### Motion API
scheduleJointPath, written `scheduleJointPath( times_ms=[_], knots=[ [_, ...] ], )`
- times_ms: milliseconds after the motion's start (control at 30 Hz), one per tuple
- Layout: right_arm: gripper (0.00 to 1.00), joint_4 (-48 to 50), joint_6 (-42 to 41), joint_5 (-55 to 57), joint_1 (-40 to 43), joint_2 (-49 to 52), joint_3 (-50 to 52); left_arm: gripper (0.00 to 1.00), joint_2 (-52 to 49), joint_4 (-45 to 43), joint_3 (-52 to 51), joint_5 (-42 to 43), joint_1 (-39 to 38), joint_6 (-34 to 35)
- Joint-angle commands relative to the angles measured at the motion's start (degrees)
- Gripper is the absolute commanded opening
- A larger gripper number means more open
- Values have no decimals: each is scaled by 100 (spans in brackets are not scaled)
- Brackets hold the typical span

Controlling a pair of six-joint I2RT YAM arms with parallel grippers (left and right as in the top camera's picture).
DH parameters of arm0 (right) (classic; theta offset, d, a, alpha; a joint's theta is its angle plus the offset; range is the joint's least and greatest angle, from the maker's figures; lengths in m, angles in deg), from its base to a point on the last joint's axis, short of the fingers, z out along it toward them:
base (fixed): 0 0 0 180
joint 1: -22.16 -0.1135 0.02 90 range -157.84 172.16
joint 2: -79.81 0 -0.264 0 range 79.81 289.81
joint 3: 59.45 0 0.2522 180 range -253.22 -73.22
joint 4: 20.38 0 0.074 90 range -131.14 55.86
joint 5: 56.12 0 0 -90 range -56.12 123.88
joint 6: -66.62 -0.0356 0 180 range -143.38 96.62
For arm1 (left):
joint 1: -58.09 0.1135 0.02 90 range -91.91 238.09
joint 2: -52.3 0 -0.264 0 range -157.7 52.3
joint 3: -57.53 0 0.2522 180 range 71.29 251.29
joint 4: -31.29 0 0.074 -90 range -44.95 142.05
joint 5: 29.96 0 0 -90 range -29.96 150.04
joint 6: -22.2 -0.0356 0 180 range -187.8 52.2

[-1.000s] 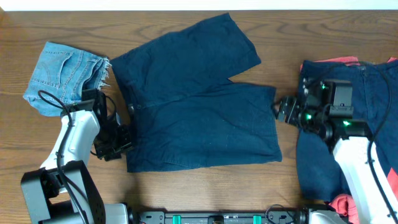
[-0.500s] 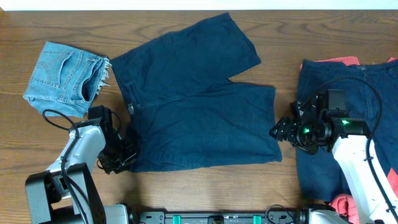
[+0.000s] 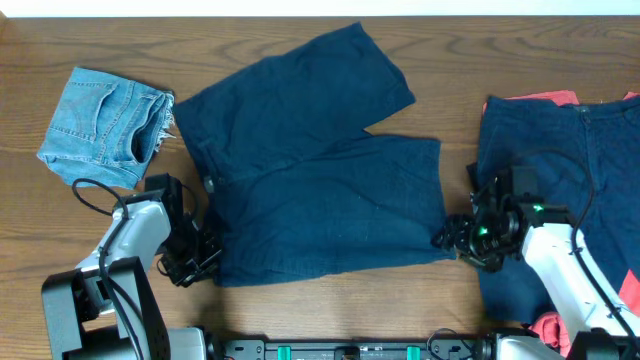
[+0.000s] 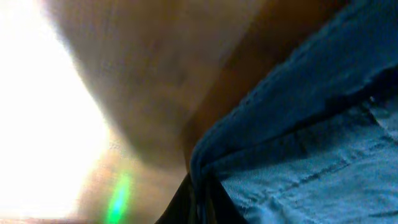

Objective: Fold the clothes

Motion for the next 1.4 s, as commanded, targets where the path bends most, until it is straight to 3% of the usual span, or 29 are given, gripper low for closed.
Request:
scheduleJointPath(
  times_ms=[0,167,267,333,467,600,733,900,1067,1233,1367],
  knots=[
    [57,79,-396,-24,11,55,282,6,-50,131,267,-26,15,-15],
    [58,741,-855,-7,11,55,588,6,-28,153,308,-28,15,-17],
    [50,1069,-1193,-4,11,55,723,6,-26,175,308,-28,15,-17],
    [39,1220,-1268,-4,11,55,789,6,-24,188,308,-26,15,-17],
    [2,1237,-1266,-4,13,52,791,6,24,195,308,-28,15,-81],
    [1,1113,-1263,-4,68,22,706,6,101,280,365,-26,15,-81],
    [1,363,-859,243,81,-203,166,6,278,822,734,-28,22,-225],
    [1,-905,-138,678,81,-651,-1244,6,723,1759,1425,-33,26,-470],
    [1,-1827,-52,857,79,-804,-2887,6,1335,2393,1845,-33,26,-470],
    [1,-2159,-57,857,79,-800,-4111,6,1893,2837,1904,17,26,-461],
    [1,-2155,-96,855,79,-800,-4476,6,2317,3233,1904,114,26,-461]
  ],
)
